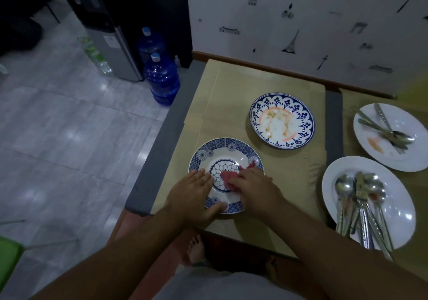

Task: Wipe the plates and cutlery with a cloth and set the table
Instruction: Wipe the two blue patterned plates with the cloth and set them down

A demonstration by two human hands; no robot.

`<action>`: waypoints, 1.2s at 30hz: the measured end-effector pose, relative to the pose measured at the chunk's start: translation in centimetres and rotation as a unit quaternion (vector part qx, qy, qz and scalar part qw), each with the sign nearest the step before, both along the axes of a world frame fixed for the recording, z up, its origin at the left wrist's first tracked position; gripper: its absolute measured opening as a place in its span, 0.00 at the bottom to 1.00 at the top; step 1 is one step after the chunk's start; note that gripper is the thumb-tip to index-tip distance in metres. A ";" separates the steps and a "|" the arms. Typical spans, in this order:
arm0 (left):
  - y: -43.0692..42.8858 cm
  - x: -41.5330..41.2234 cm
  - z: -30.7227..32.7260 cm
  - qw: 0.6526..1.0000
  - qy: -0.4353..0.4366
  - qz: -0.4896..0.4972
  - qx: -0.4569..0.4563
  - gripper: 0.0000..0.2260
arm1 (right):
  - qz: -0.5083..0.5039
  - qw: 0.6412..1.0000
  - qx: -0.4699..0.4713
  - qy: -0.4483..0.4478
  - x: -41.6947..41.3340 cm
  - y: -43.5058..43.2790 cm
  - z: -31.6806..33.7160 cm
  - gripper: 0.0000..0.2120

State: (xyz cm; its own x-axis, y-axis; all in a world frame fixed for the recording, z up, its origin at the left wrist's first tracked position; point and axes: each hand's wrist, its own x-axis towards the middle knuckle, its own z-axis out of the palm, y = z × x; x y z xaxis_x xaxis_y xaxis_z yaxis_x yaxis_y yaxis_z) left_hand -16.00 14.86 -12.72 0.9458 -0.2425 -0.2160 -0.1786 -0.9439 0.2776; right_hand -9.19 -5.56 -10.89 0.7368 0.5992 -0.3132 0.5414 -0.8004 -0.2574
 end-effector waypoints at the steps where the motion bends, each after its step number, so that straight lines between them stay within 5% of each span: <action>1: -0.2 0.3 0.2 1.000 0.000 0.004 -0.008 0.43 | 0.001 1.000 -0.001 0.002 0.2 0.1 -0.1 0.20; 12: -6.8 11.2 5.4 0.989 -0.116 -0.050 -0.083 0.26 | -0.172 0.966 0.157 -0.108 5.9 -4.5 3.5 0.18; 16: -9.2 15.9 5.4 0.996 -0.071 -0.012 -0.052 0.25 | -0.208 0.960 0.141 -0.123 9.7 -7.1 3.7 0.20; 19: -10.3 18.8 4.1 0.991 0.005 0.103 -0.088 0.25 | -0.215 0.960 0.136 -0.115 12.3 -8.6 3.2 0.21; 29: -11.3 23.4 2.2 0.899 0.096 0.332 -0.268 0.15 | -0.182 0.972 0.127 -0.083 16.5 -10.5 0.3 0.19; 36: -10.0 24.9 2.9 0.786 0.228 0.411 -0.403 0.15 | -0.164 0.975 0.125 -0.083 17.4 -10.7 0.0 0.26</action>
